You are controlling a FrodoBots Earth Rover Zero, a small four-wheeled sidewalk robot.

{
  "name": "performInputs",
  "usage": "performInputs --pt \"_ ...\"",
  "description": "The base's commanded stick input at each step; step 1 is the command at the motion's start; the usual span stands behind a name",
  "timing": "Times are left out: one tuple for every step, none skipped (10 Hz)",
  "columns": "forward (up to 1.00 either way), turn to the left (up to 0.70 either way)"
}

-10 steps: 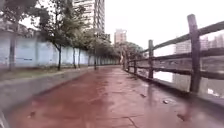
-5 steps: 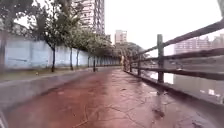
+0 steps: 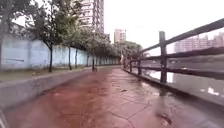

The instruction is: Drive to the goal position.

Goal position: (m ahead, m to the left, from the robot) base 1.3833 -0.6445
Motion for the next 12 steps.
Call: performInputs --pt "1.00 0.00" --pt "1.00 0.00" --pt "1.00 0.00" --pt "1.00 0.08" --pt "1.00 0.39" --pt "1.00 0.05" --pt "1.00 0.00" --pt "1.00 0.00" --pt "1.00 0.00" --pt "1.00 0.00" --pt "1.00 0.00" --pt "1.00 0.00"
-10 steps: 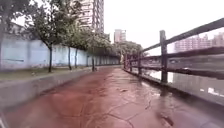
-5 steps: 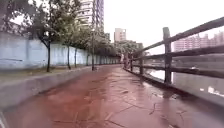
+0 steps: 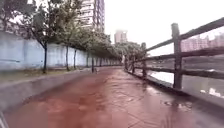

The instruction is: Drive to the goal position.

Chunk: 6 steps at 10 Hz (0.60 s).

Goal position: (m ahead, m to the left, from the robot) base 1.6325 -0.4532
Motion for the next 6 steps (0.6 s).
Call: performInputs --pt "1.00 0.00" --pt "1.00 0.00" --pt "1.00 0.00" --pt "1.00 0.00" --pt "1.00 0.00" --pt "1.00 0.00"
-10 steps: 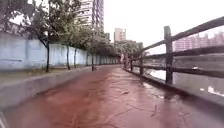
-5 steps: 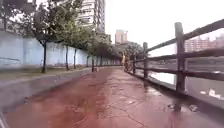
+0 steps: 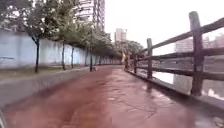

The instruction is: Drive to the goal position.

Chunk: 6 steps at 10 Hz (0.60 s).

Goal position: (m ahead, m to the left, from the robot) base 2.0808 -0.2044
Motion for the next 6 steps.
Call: performInputs --pt "1.00 0.00" --pt "1.00 0.00" --pt "1.00 0.00" --pt "1.00 0.00" --pt "1.00 0.00" --pt "1.00 0.00"
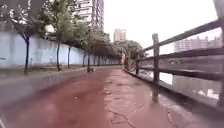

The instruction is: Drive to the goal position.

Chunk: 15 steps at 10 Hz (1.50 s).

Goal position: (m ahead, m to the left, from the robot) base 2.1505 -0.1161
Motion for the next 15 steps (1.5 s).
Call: performInputs --pt "1.00 0.00" --pt "1.00 0.00" --pt "1.00 0.00" --pt "1.00 0.00" --pt "1.00 0.00" --pt "1.00 0.04" --pt "1.00 0.10" --pt "1.00 0.17" --pt "1.00 0.23" --pt "1.00 0.29" --pt "1.00 0.37" --pt "1.00 0.33" --pt "1.00 0.22" --pt "1.00 0.11" --pt "1.00 0.01"
